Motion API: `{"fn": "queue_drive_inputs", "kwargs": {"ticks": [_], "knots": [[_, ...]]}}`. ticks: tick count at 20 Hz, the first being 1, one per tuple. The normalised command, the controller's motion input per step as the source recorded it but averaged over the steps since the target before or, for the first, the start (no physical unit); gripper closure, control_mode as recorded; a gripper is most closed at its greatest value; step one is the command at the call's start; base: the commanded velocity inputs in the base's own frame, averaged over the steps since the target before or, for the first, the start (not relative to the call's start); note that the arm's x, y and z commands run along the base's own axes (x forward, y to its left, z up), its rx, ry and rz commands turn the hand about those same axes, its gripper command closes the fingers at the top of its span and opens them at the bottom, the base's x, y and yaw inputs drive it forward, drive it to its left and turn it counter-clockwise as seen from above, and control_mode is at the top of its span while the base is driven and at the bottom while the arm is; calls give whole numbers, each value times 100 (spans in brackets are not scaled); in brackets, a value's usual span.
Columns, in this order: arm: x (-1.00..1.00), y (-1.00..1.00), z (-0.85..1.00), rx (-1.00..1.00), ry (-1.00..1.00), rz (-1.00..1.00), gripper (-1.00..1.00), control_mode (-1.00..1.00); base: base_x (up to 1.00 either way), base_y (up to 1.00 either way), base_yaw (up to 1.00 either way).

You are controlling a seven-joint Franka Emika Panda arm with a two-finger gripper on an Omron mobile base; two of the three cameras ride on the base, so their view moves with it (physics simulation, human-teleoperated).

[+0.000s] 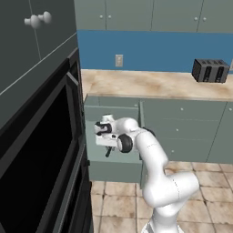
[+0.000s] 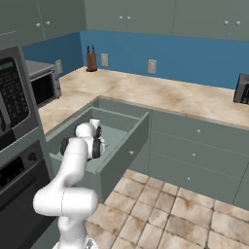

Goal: Pick up the metallic utensils from the counter and place them in the open drawer. Make sure not to pick up any wooden utensils.

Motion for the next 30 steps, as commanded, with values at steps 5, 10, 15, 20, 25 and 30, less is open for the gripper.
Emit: {"fn": "queue_drive_inputs", "kwargs": {"ticks": [5,10,15,20,25,30], "knots": [[-39,-95,-71,2,5,0,-100,-100,0,0,0],[-64,-50,31,14,-9,0,-100,-100,0,0,0],[-97,-24,100,13,-17,-3,-100,-100,0,0,0],[-100,-31,100,2,-17,-1,-100,-100,0,0,0],[-100,-30,75,1,-30,0,-100,-100,0,0,0],[-100,-11,24,13,-66,0,-100,-100,0,0,0]]}}
